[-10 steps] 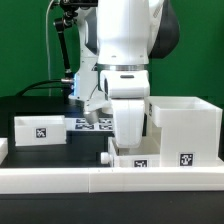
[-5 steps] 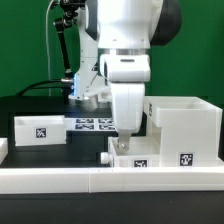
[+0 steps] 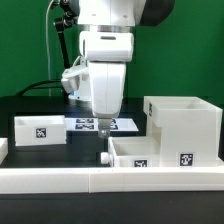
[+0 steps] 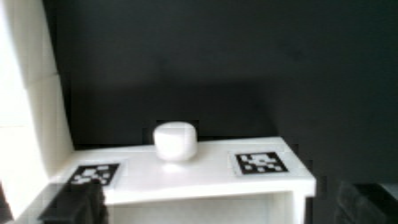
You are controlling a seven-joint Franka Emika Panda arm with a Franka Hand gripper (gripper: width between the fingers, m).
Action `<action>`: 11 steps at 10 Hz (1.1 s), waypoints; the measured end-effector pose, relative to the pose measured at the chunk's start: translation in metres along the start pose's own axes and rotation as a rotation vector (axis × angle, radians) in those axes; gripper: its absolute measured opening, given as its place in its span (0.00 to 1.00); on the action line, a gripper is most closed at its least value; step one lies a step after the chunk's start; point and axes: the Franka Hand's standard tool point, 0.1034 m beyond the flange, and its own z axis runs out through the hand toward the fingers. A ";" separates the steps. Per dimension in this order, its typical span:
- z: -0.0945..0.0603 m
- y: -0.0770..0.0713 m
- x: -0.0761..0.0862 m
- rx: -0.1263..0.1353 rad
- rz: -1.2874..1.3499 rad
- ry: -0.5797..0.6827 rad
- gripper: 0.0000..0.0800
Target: Assemble drawer
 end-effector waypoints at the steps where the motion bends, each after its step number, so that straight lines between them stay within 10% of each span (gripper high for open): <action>1: 0.000 0.000 -0.004 0.000 0.000 0.000 0.81; 8: 0.029 0.008 -0.040 0.010 -0.099 0.247 0.81; 11: 0.038 0.011 -0.025 0.023 -0.090 0.295 0.81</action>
Offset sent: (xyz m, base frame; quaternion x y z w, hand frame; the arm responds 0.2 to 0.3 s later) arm 0.0230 -0.0009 -0.0127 -0.0043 0.2212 -0.0487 0.9740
